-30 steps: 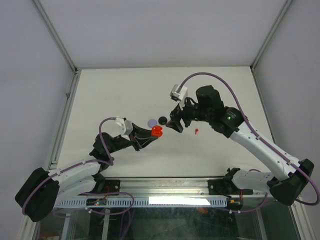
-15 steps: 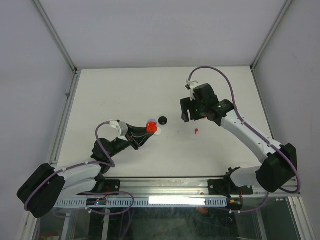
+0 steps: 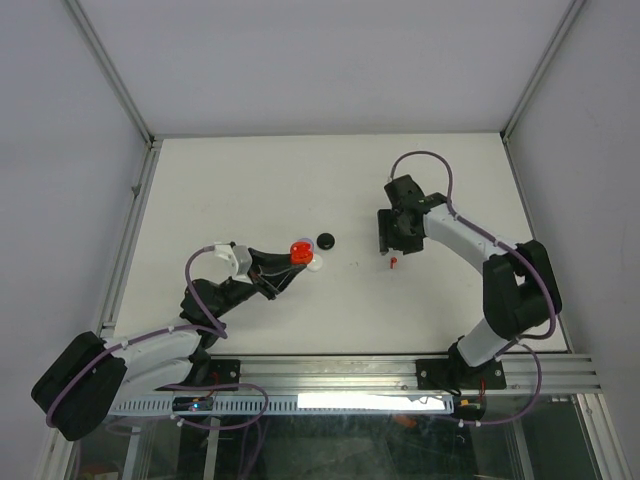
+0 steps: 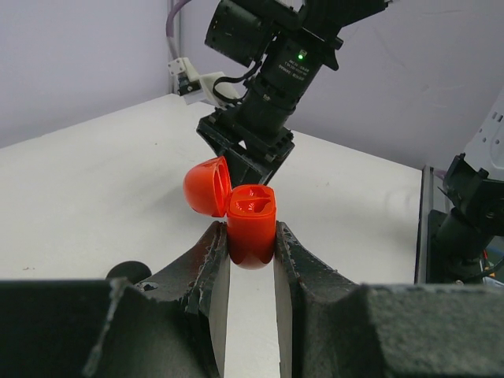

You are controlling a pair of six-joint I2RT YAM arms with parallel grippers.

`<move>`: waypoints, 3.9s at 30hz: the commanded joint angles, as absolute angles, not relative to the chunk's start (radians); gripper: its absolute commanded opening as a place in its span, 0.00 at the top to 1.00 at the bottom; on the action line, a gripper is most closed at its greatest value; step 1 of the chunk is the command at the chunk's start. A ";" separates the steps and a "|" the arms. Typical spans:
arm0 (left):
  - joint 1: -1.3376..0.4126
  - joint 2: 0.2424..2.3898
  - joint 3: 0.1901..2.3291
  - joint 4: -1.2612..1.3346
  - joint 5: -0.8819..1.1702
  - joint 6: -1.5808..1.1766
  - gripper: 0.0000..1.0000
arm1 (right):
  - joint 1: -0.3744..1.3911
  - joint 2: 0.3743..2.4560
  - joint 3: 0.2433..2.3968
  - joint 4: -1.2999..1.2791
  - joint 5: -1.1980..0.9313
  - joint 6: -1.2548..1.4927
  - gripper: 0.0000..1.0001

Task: Insert the wireless bluetooth earbuds into the charging case
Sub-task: Pick up the earbud from the center of the board, then place the earbud in the charging case.

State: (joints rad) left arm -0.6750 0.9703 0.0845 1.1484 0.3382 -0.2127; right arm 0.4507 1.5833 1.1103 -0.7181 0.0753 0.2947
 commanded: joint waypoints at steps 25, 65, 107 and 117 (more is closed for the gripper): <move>-0.684 0.971 0.085 1.198 0.342 -0.170 1.00 | 0.397 1.757 1.109 -0.651 0.050 0.317 0.62; -0.684 1.009 0.085 1.350 0.280 -0.152 1.00 | 0.572 1.381 1.158 -0.524 0.107 0.218 0.84; -0.683 1.123 0.250 1.433 0.420 -0.041 1.00 | 1.034 1.066 0.987 0.076 0.051 0.071 0.86; -0.684 1.121 0.245 1.445 0.431 -0.059 1.00 | 1.042 1.076 0.968 0.092 0.096 0.058 0.86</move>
